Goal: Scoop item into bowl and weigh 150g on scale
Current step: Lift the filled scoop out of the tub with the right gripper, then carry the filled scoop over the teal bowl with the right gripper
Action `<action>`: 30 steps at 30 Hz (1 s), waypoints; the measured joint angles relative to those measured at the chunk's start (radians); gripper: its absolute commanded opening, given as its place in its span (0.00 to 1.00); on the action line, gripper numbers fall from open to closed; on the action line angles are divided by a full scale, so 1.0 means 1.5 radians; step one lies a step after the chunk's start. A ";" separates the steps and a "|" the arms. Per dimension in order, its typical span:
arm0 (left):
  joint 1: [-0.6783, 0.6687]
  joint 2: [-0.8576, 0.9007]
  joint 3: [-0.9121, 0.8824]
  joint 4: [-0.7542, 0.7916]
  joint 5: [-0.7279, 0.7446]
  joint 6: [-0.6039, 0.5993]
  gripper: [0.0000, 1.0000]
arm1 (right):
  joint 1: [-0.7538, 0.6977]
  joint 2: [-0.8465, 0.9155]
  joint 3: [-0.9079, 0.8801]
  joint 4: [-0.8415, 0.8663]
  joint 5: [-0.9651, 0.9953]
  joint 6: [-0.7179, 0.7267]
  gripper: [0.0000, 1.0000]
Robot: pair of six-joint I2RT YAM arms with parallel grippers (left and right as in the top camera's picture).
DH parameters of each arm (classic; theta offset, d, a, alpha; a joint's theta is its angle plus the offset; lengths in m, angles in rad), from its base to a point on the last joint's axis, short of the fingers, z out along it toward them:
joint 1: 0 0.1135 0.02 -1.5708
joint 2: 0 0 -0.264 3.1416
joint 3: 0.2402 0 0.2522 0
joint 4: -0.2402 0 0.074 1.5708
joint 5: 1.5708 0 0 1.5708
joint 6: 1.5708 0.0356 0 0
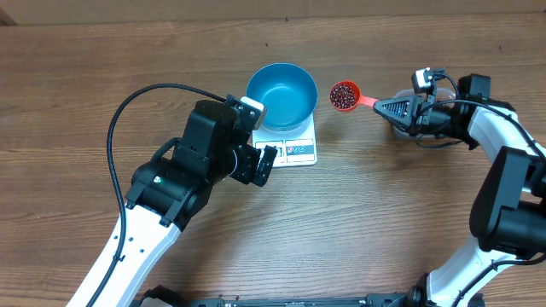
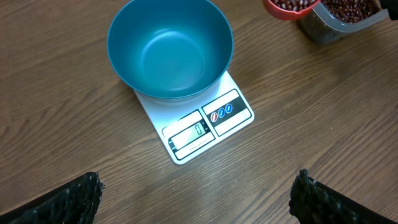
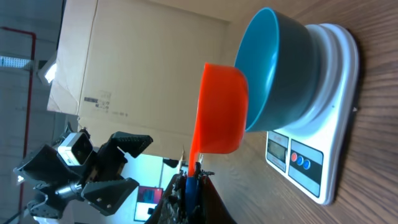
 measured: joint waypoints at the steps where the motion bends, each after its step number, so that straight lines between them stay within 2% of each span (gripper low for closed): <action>1: 0.000 0.000 0.000 0.000 0.000 0.000 0.99 | 0.006 0.000 0.000 0.018 0.000 0.014 0.04; 21: 0.000 0.000 0.000 0.000 0.000 0.000 1.00 | 0.109 0.000 -0.001 0.304 0.070 0.291 0.04; 30: 0.000 0.000 0.000 0.000 0.000 0.000 0.99 | 0.164 0.000 -0.001 0.360 0.134 0.324 0.04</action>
